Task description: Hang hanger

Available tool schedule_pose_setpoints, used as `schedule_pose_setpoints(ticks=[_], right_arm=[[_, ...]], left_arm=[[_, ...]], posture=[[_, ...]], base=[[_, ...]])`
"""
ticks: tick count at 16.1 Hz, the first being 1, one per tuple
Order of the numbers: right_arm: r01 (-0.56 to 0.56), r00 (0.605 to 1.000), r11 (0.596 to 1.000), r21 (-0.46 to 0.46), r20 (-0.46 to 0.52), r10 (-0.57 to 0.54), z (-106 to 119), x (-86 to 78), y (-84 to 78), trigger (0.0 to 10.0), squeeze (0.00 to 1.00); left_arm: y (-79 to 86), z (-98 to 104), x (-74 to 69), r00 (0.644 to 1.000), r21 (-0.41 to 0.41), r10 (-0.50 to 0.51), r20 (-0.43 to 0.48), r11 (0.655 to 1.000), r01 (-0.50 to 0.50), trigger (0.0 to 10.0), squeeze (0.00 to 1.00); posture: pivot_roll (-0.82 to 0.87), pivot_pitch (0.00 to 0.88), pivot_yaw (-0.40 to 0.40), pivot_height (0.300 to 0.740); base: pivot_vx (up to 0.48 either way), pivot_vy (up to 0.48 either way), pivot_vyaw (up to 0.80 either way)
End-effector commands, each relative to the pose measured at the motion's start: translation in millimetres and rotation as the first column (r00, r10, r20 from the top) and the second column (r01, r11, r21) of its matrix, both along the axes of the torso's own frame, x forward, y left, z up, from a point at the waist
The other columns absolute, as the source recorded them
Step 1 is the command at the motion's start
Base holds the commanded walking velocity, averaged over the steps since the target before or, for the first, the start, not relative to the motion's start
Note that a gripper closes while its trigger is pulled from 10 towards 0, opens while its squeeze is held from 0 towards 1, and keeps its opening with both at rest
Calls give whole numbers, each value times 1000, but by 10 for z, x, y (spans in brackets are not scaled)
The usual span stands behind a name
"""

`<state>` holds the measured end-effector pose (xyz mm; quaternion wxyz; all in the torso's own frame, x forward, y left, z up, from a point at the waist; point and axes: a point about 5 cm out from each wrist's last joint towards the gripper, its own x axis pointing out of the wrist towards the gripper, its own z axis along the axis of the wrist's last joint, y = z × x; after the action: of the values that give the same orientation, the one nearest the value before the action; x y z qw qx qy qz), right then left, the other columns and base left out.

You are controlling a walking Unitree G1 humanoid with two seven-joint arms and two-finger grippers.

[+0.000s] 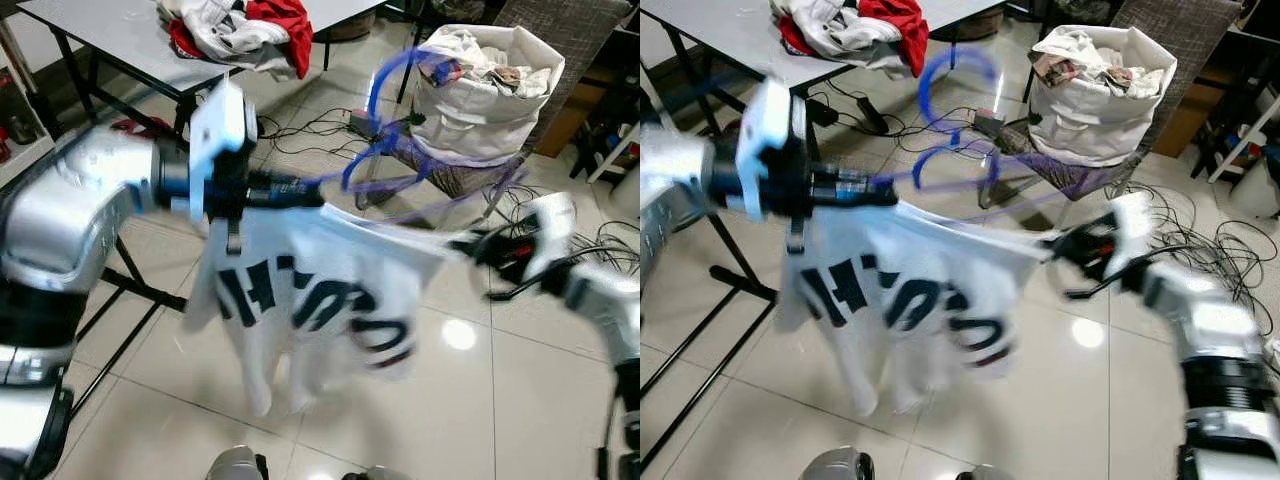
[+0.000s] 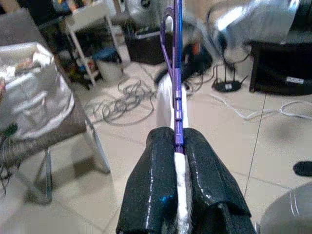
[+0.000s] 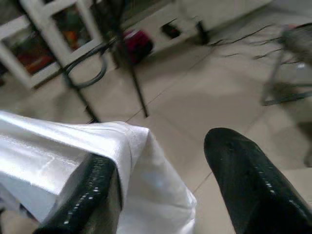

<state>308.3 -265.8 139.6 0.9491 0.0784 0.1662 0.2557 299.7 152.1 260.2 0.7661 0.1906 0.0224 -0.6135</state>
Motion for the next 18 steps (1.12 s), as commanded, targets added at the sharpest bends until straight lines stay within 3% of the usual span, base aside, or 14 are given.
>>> schedule_pose_setpoints(ticks=[1, 3, 5, 8, 12, 14, 16, 18], right_arm=[[109, 994, 994, -3, 16, -109, 108, -14, -241, 0, 0], [180, 983, 983, 21, 28, -181, 203, -31, -398, 0, 0], [265, 963, 964, 23, 55, -266, 327, -46, -572, 0, 0], [272, 958, 962, 22, 85, -273, 459, -23, -594, 0, 0], [112, 985, 994, -3, 132, -111, 647, 57, -188, 0, 0], [68, 988, 998, -18, 144, -65, 695, 81, -51, 0, 0], [46, 989, 999, -27, 140, -42, 708, 78, 7, 0, 0], [36, 991, 999, -34, 134, -31, 700, 74, 62, 0, 0]], left_arm=[[27, 14, -4, 999, 36, 22, 46, 999, -23, 10000, 0], [72, -55, 29, 996, 52, 68, 56, 996, -71, 10000, 0], [108, -120, -9, 997, 89, 53, 48, 994, -57, 10000, 0], [65, -130, -58, 1000, 70, 20, 18, 997, -21, 10000, 0], [-67, -212, 125, 988, 120, 123, 95, 984, -134, 10000, 0], [-155, -253, 103, 993, 134, 85, 82, 986, -96, 10000, 0], [-209, -227, 180, 985, 101, 141, 99, 983, -151, 10000, 0], [-278, -244, 186, 989, 119, 117, 95, 985, -128, 10000, 0]], posture=[[-23, 43, -73, 740], [-28, 42, -71, 740], [-29, 41, -71, 740], [-32, 39, -70, 740], [-31, 39, -72, 740], [-36, 34, -70, 740], [-35, 34, -72, 740], [-32, 27, -74, 740]], base=[[0, 0, 0], [0, 0, 0], [0, 0, 0], [0, 0, 0], [0, 0, 0], [0, 0, 0], [0, 0, 0], [0, 0, 0]])
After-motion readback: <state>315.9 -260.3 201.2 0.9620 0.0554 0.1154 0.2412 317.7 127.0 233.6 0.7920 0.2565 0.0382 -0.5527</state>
